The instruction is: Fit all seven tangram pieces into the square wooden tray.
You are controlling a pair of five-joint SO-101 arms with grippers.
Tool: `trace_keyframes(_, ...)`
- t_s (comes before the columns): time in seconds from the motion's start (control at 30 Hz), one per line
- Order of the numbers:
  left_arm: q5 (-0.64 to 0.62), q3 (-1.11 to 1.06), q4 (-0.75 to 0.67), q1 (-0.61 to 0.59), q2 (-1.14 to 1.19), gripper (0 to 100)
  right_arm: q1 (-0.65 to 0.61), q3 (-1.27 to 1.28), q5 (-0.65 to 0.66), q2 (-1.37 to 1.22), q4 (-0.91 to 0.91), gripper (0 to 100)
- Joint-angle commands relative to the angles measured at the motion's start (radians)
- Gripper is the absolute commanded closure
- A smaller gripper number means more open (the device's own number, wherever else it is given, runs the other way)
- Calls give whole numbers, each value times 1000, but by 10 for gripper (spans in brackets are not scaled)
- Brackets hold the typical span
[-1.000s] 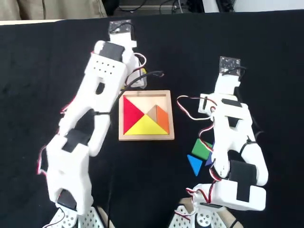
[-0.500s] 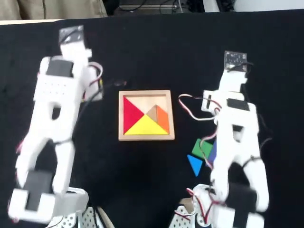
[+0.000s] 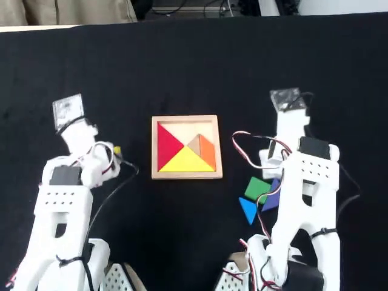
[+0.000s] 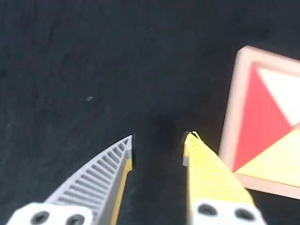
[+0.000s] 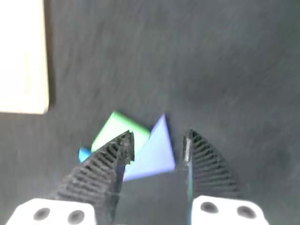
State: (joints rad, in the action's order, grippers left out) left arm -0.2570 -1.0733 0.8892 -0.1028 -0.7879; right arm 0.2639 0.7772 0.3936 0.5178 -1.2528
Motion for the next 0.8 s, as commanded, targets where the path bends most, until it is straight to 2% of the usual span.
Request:
trace_keyframes(0.0,5,-61,-25,-62,-34,812,23,-85,120,35,-169,815)
trace_keyframes(0.13,5,-119,-28,-105,-40,812,26,-74,334,35,-310,830)
trace_keyframes(0.2,9,-139,-28,-119,-44,812,28,-35,394,35,-315,895)
trace_keyframes(0.27,54,-151,-28,-122,-44,812,20,21,407,35,-279,993)
trace_keyframes(0.37,89,-163,-48,-116,-38,812,-28,96,411,33,-206,974)
trace_keyframes(0.47,87,-194,-130,-116,-35,812,-150,166,405,33,-160,986)
trace_keyframes(0.57,87,-213,-153,-116,-35,812,-247,209,404,33,-150,988)
trace_keyframes(0.77,87,-214,-153,-116,-35,812,-258,208,404,-16,-87,988)
